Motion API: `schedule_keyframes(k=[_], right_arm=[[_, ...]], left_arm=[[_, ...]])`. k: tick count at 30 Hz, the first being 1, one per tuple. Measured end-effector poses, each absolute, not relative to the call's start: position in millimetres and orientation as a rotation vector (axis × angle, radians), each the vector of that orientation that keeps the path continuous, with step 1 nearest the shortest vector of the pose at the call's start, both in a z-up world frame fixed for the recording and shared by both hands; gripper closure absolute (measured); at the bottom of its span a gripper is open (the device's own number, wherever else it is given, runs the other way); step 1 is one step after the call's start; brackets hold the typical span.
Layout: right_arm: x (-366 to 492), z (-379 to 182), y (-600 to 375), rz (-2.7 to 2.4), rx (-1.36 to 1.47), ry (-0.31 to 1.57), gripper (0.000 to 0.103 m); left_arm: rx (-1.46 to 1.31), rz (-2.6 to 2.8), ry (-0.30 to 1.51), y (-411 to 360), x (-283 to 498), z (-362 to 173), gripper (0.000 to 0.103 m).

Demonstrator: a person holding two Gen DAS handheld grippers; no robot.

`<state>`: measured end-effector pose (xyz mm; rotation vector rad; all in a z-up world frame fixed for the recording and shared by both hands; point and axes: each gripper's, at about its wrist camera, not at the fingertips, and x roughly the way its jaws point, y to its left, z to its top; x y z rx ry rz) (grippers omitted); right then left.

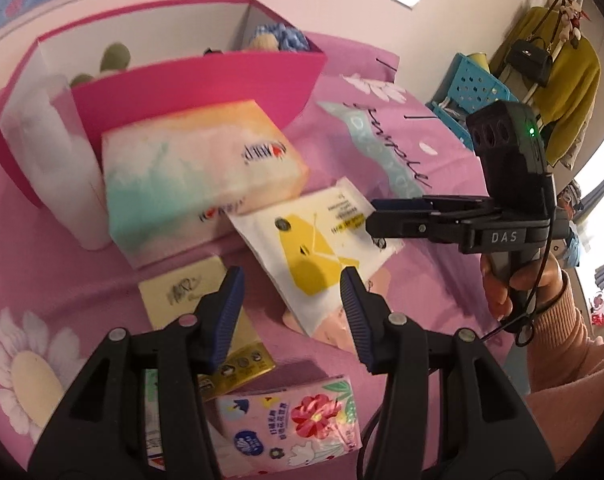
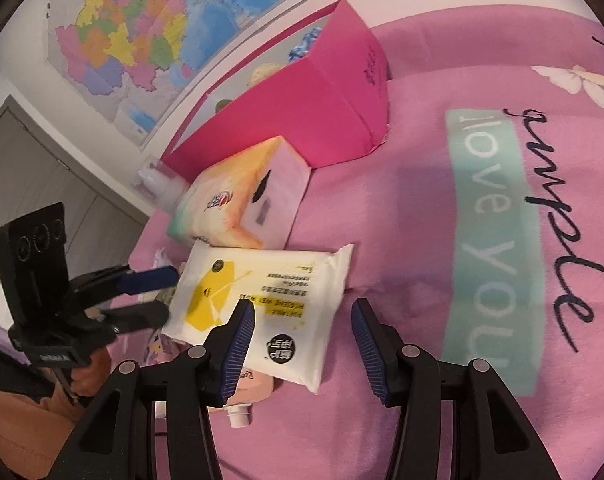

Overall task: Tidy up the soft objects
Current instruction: 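Move the right tool to the yellow-duck wet wipes pack and grasp it, then lift the wet wipes pack and carry it over the pink box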

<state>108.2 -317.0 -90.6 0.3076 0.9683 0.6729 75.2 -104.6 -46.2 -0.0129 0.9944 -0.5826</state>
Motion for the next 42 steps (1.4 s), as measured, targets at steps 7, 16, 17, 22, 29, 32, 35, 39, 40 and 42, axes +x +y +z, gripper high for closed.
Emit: schedule_keyframes(k=[7, 16, 17, 22, 29, 32, 35, 39, 40, 42], right_arm=[[106, -93, -316, 0.711, 0.344, 0.965, 0.051], [100, -100, -320, 0.706, 0.397, 0.966, 0.075], [99, -100, -320, 0.707, 0.402, 0.964, 0.078], [93, -95, -320, 0.718, 0.408, 0.947, 0.080], [84, -79, -323, 0.717, 0.402, 0.902, 0.081], [82, -69, -322, 0.720, 0.386, 0.878, 0.081], [80, -56, -323, 0.728, 0.373, 0.846, 0.081], [80, -37, -318, 0.735, 0.346, 0.806, 0.081], [81, -33, -317, 0.740, 0.339, 0.797, 0.081], [83, -23, -314, 0.744, 0.324, 0.774, 0.081]], left_arm=[[-0.051, -0.595, 1.030, -106, 79, -54, 0.069], [-0.036, -0.574, 1.010, -104, 76, -50, 0.074], [-0.036, -0.571, 1.010, -104, 76, -50, 0.074], [-0.029, -0.560, 0.995, -102, 73, -46, 0.074], [-0.035, -0.567, 0.949, -100, 67, -30, 0.074], [-0.038, -0.568, 0.922, -97, 65, -20, 0.074], [-0.035, -0.566, 0.888, -93, 64, -7, 0.074], [-0.024, -0.555, 0.839, -89, 64, 11, 0.074], [-0.022, -0.553, 0.828, -88, 65, 16, 0.074], [-0.020, -0.547, 0.809, -85, 68, 24, 0.074]])
